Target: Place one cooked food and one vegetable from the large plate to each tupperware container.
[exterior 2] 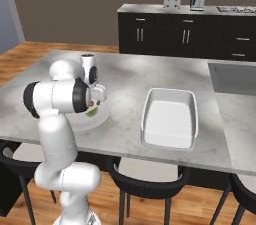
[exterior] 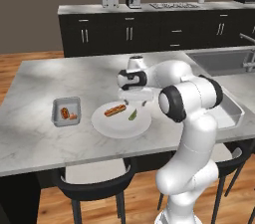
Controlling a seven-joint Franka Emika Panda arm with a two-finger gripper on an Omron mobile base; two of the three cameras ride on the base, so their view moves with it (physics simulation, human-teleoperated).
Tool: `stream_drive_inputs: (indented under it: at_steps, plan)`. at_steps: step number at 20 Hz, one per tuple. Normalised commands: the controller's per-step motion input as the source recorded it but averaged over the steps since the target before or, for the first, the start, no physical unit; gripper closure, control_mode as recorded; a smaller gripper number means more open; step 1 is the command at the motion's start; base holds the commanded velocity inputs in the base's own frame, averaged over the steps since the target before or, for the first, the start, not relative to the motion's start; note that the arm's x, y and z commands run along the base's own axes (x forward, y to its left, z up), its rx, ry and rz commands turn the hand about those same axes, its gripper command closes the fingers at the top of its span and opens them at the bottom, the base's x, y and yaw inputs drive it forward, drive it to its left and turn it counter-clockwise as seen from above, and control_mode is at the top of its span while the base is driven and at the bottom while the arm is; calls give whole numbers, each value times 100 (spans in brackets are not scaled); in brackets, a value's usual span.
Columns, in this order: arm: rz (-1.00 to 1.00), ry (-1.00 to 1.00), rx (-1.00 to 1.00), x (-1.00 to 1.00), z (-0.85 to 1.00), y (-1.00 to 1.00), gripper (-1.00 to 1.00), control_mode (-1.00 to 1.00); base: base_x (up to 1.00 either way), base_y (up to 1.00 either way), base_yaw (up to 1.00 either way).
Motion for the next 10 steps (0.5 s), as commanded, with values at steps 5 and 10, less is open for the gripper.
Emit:
stream_drive_inputs:
  at_steps: [5,10]
  plan:
    - [0,0,0,4,-20,0,-100,-100,0,0,0]
    - [-1,0,0,16,-37,1,-100,-100,0,0,0]
